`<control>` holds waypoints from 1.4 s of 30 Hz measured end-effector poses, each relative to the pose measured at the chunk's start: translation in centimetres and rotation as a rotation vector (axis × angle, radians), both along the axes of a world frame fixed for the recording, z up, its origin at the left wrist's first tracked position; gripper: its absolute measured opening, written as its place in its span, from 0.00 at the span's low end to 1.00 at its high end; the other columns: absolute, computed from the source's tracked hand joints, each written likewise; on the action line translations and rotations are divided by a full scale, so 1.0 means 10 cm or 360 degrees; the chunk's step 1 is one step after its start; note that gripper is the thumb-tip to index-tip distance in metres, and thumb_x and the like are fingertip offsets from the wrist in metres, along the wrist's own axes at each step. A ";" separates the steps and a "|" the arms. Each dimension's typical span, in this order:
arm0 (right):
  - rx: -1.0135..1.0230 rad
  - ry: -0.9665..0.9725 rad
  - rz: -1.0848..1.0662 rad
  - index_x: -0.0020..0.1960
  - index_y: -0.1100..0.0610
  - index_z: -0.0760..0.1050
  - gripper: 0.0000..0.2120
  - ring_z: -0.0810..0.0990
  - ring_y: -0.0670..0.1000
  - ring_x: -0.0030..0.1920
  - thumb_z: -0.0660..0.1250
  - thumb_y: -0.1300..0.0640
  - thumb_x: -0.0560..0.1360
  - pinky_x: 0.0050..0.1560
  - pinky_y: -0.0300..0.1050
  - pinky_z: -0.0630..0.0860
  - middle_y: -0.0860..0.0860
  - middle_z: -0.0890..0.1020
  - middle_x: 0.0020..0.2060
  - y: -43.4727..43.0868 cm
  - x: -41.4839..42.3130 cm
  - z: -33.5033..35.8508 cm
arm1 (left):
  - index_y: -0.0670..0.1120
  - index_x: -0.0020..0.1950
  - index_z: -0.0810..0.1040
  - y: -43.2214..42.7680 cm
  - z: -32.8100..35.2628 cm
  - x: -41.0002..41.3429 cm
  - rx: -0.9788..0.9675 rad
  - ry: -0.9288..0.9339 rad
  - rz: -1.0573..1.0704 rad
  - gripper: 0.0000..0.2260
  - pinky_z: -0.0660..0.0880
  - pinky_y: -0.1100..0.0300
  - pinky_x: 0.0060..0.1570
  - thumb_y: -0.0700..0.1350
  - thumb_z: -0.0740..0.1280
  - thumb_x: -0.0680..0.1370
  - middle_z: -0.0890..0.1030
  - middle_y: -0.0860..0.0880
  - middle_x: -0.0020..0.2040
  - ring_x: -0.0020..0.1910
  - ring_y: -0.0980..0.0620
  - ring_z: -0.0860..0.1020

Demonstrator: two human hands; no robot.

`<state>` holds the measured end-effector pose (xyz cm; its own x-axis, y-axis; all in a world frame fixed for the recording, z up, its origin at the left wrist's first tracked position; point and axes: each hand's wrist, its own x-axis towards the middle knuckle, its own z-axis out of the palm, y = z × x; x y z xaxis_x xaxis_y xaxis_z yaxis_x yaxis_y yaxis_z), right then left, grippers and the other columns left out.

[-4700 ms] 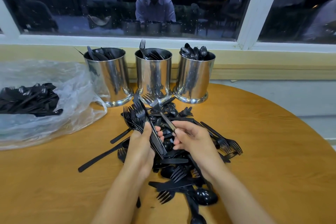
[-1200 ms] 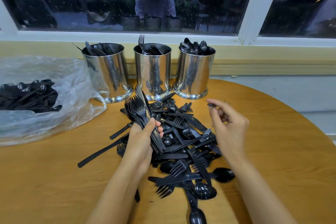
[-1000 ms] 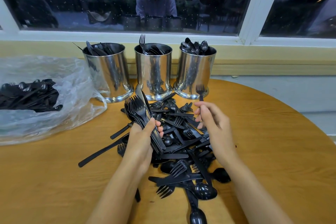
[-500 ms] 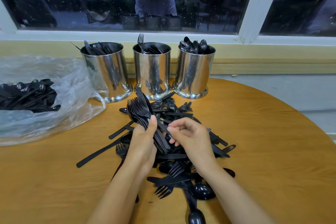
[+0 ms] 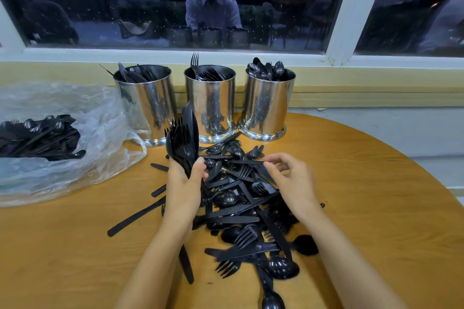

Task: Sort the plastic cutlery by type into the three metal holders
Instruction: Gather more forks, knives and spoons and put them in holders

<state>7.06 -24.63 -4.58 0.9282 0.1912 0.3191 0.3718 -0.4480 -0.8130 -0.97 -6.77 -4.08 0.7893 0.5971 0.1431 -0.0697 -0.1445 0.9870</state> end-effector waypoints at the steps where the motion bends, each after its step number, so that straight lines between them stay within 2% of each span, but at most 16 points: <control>1: -0.0092 -0.0040 -0.0024 0.49 0.48 0.80 0.06 0.76 0.40 0.41 0.69 0.58 0.77 0.41 0.30 0.72 0.42 0.81 0.45 0.00 0.05 0.01 | 0.42 0.56 0.72 0.03 0.01 0.02 0.0038 0.0005 -0.0020 0.06 0.71 0.73 0.42 0.44 0.61 0.83 0.76 0.48 0.38 0.35 0.63 0.75; 3: -0.0259 -0.0110 -0.0047 0.55 0.50 0.80 0.08 0.76 0.41 0.43 0.68 0.57 0.77 0.45 0.31 0.74 0.44 0.80 0.51 0.01 0.13 0.05 | 0.44 0.56 0.72 0.10 0.05 0.04 0.0125 0.0025 -0.0048 0.05 0.70 0.67 0.43 0.45 0.61 0.83 0.77 0.48 0.39 0.39 0.59 0.76; 5: -0.0457 -0.0143 0.0003 0.63 0.51 0.78 0.14 0.76 0.45 0.50 0.67 0.55 0.78 0.55 0.38 0.74 0.47 0.79 0.57 0.05 0.17 0.10 | 0.47 0.52 0.73 0.18 0.10 0.03 0.0215 0.0056 -0.0073 0.04 0.70 0.69 0.42 0.46 0.61 0.83 0.78 0.46 0.41 0.42 0.57 0.78; 7: -0.0768 -0.0160 0.0050 0.67 0.50 0.75 0.17 0.75 0.49 0.58 0.66 0.52 0.78 0.58 0.43 0.73 0.47 0.79 0.60 0.11 0.19 0.11 | 0.46 0.50 0.74 0.21 0.09 -0.02 0.0176 0.0053 -0.0105 0.05 0.72 0.67 0.44 0.46 0.61 0.83 0.78 0.47 0.40 0.40 0.59 0.78; 9: -0.0967 -0.0182 0.0070 0.66 0.48 0.75 0.16 0.75 0.49 0.58 0.66 0.51 0.78 0.53 0.45 0.76 0.48 0.80 0.58 0.17 0.21 0.09 | 0.42 0.52 0.74 0.22 0.02 -0.08 -0.0011 0.0026 -0.0124 0.08 0.73 0.59 0.52 0.46 0.62 0.82 0.78 0.49 0.37 0.39 0.59 0.78; 11: -0.0968 -0.0218 0.0046 0.63 0.49 0.78 0.13 0.78 0.50 0.55 0.66 0.51 0.79 0.50 0.46 0.77 0.48 0.81 0.55 0.19 0.20 0.08 | 0.39 0.55 0.74 0.23 -0.06 -0.11 -0.0175 0.0024 -0.0124 0.11 0.73 0.52 0.58 0.47 0.62 0.82 0.78 0.51 0.36 0.42 0.56 0.78; 14: -0.0965 -0.0327 -0.0072 0.54 0.52 0.82 0.10 0.80 0.51 0.47 0.64 0.50 0.80 0.45 0.50 0.78 0.49 0.83 0.46 0.16 0.19 0.11 | 0.40 0.51 0.75 0.25 -0.07 -0.13 -0.0305 -0.0005 -0.0126 0.11 0.74 0.50 0.56 0.48 0.62 0.82 0.78 0.51 0.35 0.43 0.53 0.78; 16: -0.0846 -0.0318 -0.0139 0.52 0.52 0.82 0.09 0.79 0.48 0.41 0.64 0.51 0.80 0.41 0.47 0.78 0.47 0.82 0.39 0.12 0.17 0.12 | 0.39 0.49 0.75 0.26 -0.05 -0.14 -0.0336 -0.0042 -0.0137 0.12 0.74 0.51 0.54 0.48 0.62 0.82 0.77 0.50 0.35 0.43 0.51 0.77; 18: -0.0489 -0.0165 -0.0172 0.54 0.52 0.83 0.08 0.79 0.40 0.35 0.66 0.53 0.79 0.37 0.34 0.75 0.42 0.80 0.34 0.11 0.12 0.15 | 0.39 0.48 0.75 0.26 -0.05 -0.17 -0.0364 -0.0058 -0.0144 0.12 0.75 0.50 0.55 0.48 0.63 0.81 0.77 0.50 0.35 0.42 0.51 0.77; 20: -0.0056 0.0074 -0.0157 0.55 0.55 0.83 0.09 0.76 0.33 0.31 0.68 0.56 0.78 0.34 0.28 0.71 0.40 0.79 0.34 0.14 0.05 0.17 | 0.40 0.47 0.75 0.29 -0.06 -0.18 -0.0387 -0.0062 -0.0123 0.12 0.74 0.46 0.61 0.49 0.63 0.81 0.78 0.50 0.35 0.44 0.50 0.78; 24: 0.0569 0.0504 -0.0083 0.56 0.55 0.83 0.09 0.74 0.39 0.29 0.67 0.58 0.78 0.36 0.34 0.74 0.49 0.80 0.33 0.21 -0.11 0.11 | 0.42 0.45 0.75 0.32 -0.06 -0.17 -0.0493 -0.0074 -0.0096 0.10 0.71 0.39 0.65 0.48 0.63 0.81 0.78 0.52 0.34 0.44 0.49 0.77; 27: 0.0835 0.0673 -0.0007 0.56 0.55 0.81 0.09 0.79 0.46 0.35 0.66 0.63 0.78 0.39 0.35 0.78 0.54 0.82 0.36 0.28 -0.21 0.07 | 0.43 0.45 0.74 0.28 -0.07 -0.18 -0.0534 -0.0049 -0.0124 0.09 0.71 0.42 0.65 0.47 0.63 0.81 0.77 0.53 0.32 0.42 0.50 0.76; 32: 0.0989 0.0759 0.0102 0.52 0.59 0.81 0.06 0.84 0.49 0.41 0.66 0.64 0.77 0.43 0.37 0.80 0.55 0.85 0.37 0.34 -0.31 0.07 | 0.40 0.49 0.74 0.28 -0.06 -0.18 -0.0663 0.0002 -0.0160 0.10 0.74 0.54 0.49 0.47 0.63 0.81 0.76 0.47 0.38 0.40 0.51 0.76; 36: 0.1059 0.0854 0.0245 0.51 0.61 0.77 0.04 0.83 0.50 0.36 0.65 0.63 0.78 0.39 0.38 0.81 0.57 0.85 0.39 0.39 -0.39 0.12 | 0.40 0.51 0.74 0.28 -0.04 -0.20 -0.0705 0.0012 -0.0149 0.10 0.75 0.57 0.47 0.47 0.63 0.81 0.76 0.46 0.40 0.41 0.51 0.76; 39: 0.1109 0.0918 0.0392 0.53 0.63 0.75 0.06 0.82 0.50 0.35 0.64 0.62 0.78 0.37 0.38 0.80 0.57 0.85 0.40 0.44 -0.47 0.17 | 0.39 0.54 0.73 0.27 -0.03 -0.19 -0.0768 0.0017 -0.0155 0.12 0.76 0.60 0.42 0.48 0.63 0.81 0.76 0.46 0.41 0.40 0.53 0.77; 42: 0.1010 0.0864 0.0423 0.51 0.63 0.76 0.05 0.82 0.50 0.35 0.65 0.61 0.78 0.37 0.38 0.79 0.58 0.85 0.40 0.55 -0.58 0.17 | 0.39 0.52 0.73 0.25 -0.02 -0.18 -0.0885 0.0027 -0.0175 0.13 0.76 0.58 0.44 0.49 0.63 0.81 0.76 0.47 0.40 0.39 0.53 0.77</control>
<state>1.23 -19.12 -2.93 0.9326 0.3592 -0.0341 -0.1110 0.1956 -0.9744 -2.78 -4.25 -4.32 0.8506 0.4930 -0.1827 -0.0385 0.4050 0.9135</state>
